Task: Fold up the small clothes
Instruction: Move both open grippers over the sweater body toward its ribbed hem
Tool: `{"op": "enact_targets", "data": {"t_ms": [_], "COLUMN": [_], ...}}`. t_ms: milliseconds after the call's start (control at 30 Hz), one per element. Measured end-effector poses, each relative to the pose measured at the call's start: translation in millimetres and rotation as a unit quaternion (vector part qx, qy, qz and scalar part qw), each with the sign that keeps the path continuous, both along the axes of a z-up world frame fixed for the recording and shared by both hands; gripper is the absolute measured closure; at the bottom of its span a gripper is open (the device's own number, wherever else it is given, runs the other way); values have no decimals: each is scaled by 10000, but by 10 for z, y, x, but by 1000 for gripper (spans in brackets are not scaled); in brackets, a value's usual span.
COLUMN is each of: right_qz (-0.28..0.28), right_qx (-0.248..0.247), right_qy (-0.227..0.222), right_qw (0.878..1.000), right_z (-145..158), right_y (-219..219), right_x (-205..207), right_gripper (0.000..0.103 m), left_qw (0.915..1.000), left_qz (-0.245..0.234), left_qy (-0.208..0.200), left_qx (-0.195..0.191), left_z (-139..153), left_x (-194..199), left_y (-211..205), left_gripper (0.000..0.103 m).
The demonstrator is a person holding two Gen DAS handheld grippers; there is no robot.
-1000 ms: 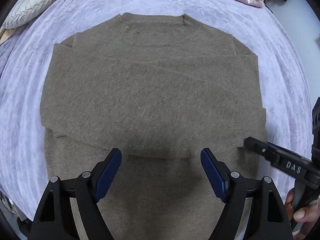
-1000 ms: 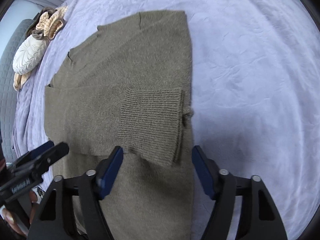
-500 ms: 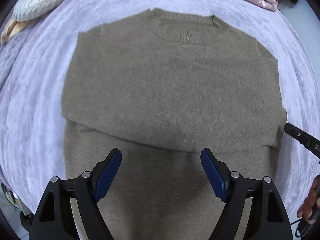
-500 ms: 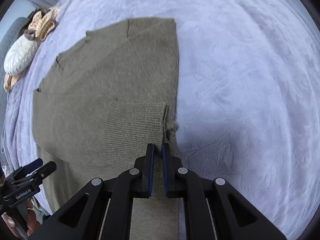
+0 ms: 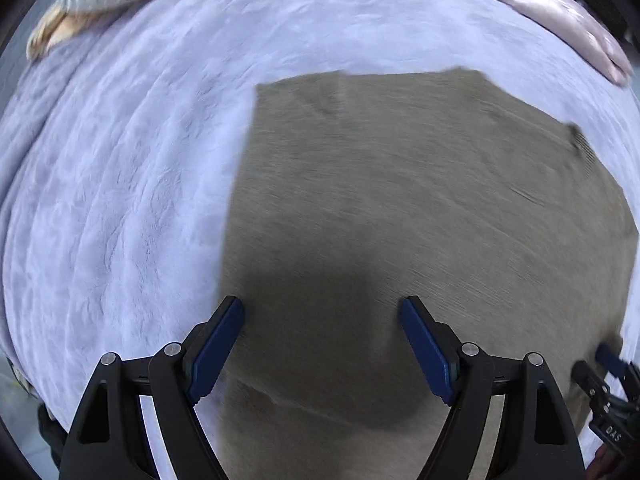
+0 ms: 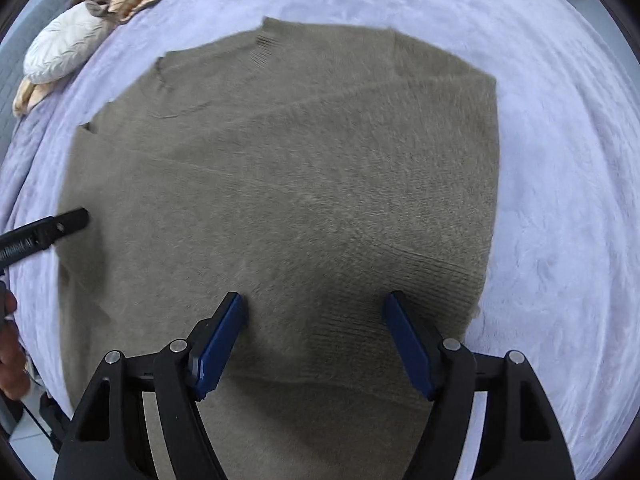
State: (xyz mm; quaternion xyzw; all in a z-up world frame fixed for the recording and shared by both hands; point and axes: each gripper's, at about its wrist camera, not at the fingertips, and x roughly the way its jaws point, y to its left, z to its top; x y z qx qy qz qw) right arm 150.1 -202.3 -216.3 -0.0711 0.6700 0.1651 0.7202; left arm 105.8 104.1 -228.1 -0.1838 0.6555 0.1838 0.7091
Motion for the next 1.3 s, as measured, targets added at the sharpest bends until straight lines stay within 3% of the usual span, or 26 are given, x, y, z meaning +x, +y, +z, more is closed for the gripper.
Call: {"op": "enact_targets", "data": {"t_ms": [100,167,267,400,467,600,733,867,1000,1100,1200,1300], "right_qz": [-43,-19,9,27,26,35,22,-37,187,275,64,-232], "right_qx": [-33,-98,-167,-274,-339,-404,-426,-468,-423,-414,-605,-758], "right_qy": [88,114,68,52,43,-3,-57,-224,-405,-191,-129,-228], "right_qw": [9999,9999,9998,9996,9994,9992,9991,9986,9981,9986,9981,9966], "right_z": [-53,-53,-10,-27,-35,-32,-31,154,302,197,85,203], "right_y": [16,60,99,190,232,301,354,441,562,657,499,347], "right_x": [81,93,64,56,49,28,-42,-74,-180,-199,-101,-77], "right_gripper": [25,24,24,22,21,20,20,19,19,20,20,19], "left_qw": [9976,9941,9895,9879,9904,9896,9791,9811,9883,9899,9915,9912], "left_qz": [323,405,244,37,-26,244,477,122,-708,-1072,-1178,-1073], "left_qy": [-103,-490,-965,-896,-792,-860,-1349,-1423,-1099,-850,-549,-774], "left_qx": [-607,-875,-1045,-1268,-1133,-1124,-1445,-1303,-782,-370,-24,-11], "left_z": [-84,35,186,57,0,-41,193,379,297,247,112,306], "left_x": [-10,-7,109,423,639,850,670,312,130,-8,-77,-168], "left_y": [324,461,577,582,467,548,666,473,-185,-465,-579,-628], "left_gripper": [22,22,22,22,22,22,22,22,22,22,22,22]}}
